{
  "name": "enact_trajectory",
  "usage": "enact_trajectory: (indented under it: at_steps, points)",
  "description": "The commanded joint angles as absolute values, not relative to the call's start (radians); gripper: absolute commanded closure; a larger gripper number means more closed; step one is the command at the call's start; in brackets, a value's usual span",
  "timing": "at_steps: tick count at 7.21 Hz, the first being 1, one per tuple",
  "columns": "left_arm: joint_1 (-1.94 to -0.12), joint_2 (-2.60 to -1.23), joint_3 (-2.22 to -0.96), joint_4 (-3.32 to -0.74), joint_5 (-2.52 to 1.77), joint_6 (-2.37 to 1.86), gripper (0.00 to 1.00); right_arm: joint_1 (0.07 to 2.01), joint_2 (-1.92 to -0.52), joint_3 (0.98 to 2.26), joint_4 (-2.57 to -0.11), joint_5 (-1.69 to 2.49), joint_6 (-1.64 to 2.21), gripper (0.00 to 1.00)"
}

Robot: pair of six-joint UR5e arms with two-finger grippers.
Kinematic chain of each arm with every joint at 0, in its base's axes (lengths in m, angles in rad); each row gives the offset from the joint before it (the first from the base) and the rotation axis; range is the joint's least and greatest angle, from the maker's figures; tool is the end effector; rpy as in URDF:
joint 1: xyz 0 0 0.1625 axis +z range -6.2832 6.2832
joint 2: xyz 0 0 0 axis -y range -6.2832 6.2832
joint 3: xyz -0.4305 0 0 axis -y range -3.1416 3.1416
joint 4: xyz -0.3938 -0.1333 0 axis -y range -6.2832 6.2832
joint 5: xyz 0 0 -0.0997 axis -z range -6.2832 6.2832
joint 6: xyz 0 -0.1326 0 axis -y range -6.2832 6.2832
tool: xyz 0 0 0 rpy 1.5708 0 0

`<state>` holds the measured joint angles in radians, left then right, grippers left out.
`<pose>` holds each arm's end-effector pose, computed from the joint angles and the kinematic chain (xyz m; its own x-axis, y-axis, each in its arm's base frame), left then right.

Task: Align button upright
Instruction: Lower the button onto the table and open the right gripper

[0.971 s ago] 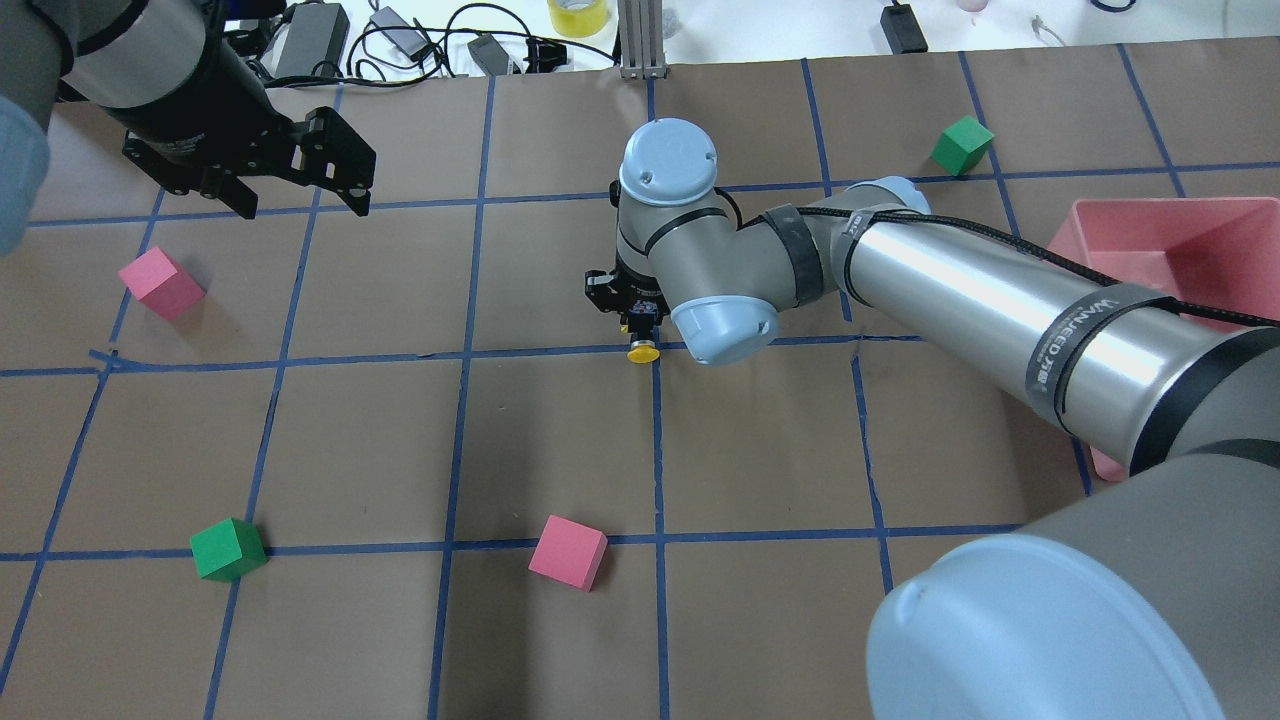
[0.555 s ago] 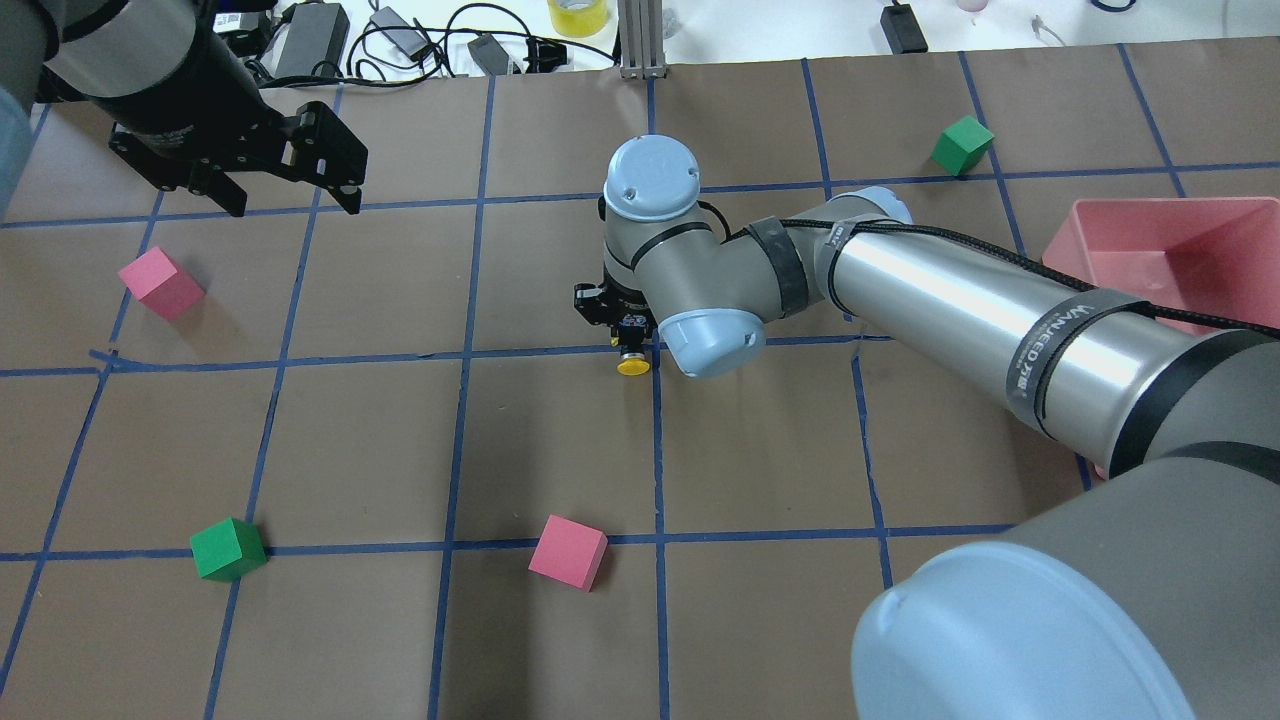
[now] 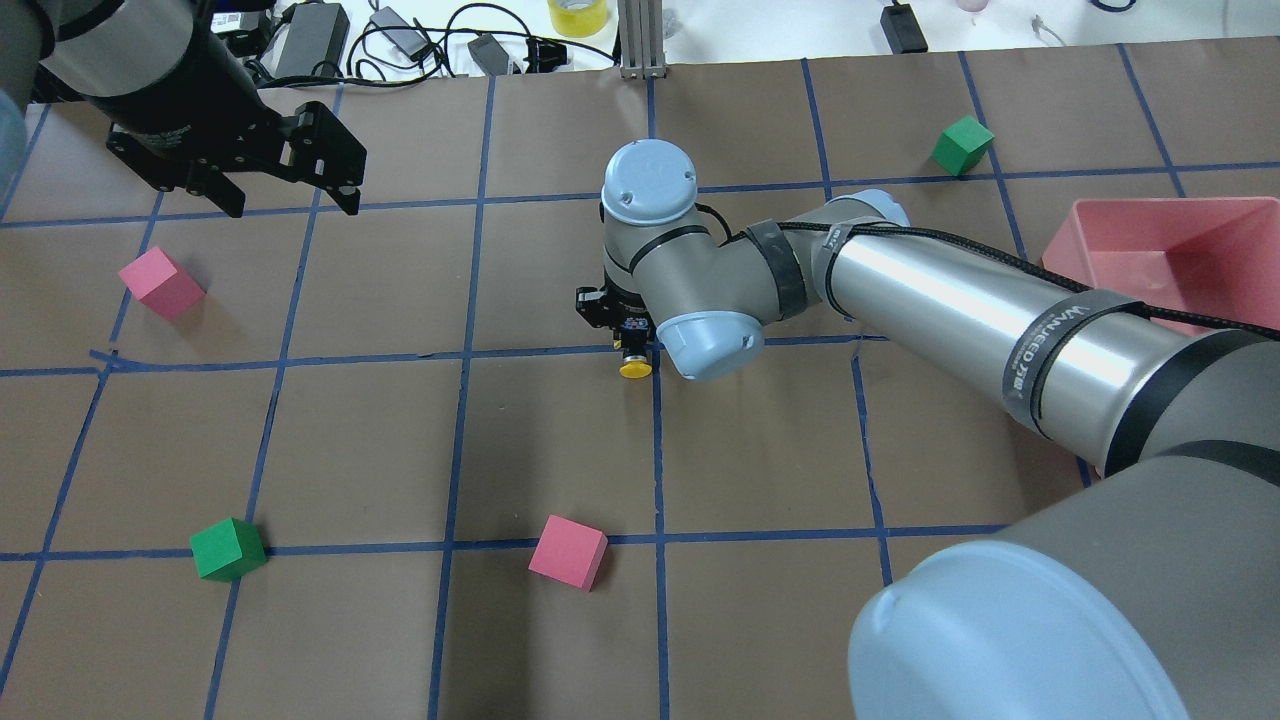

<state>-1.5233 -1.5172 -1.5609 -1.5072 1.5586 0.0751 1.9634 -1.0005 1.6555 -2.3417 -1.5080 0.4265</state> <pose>-0.1117 -0.4915 0.4985 -0.9996 0.0285 0.0026 0.0280 0.9915 -0.1273 0.3830 -0.5547 0.1651 -0.9942 0.0259 -0.1046 0.0343 0.9962 -0.0795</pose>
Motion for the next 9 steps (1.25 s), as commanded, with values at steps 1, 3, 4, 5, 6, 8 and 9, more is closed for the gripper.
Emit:
enact_trajectory:
  at_steps: [1, 3, 4, 5, 6, 8, 9]
  points:
    - [-1.523, -1.517, -1.563, -1.506, 1.557, 0.077, 0.0, 1.963, -1.0, 1.67, -2.344, -1.509, 0.426, 0.37]
    - [-1.523, -1.513, -1.569, -1.506, 1.56, 0.075, 0.0, 1.963, -1.008, 1.678, -2.344, -1.511, 0.423, 0.25]
    - [-1.522, -1.513, -1.565, -1.506, 1.559, 0.077, 0.0, 1.963, -1.017, 1.674, -2.345, -1.511, 0.42, 0.11]
    - [-1.522, -1.513, -1.557, -1.506, 1.557, 0.078, 0.0, 1.963, -1.034, 1.666, -2.342, -1.511, 0.416, 0.01]
    - [-1.522, -1.52, -1.552, -1.505, 1.557, 0.077, 0.0, 1.962, -1.086, 1.649, -2.318, -1.514, 0.414, 0.0]
    - [-1.522, -1.545, -1.566, -1.493, 1.557, 0.081, 0.0, 1.916, -1.176, 1.606, -2.157, -1.549, 0.37, 0.0]
    - [-1.522, -1.549, -1.569, -1.49, 1.557, 0.086, 0.0, 1.861, -1.228, 1.598, -2.123, -1.546, 0.32, 0.0]
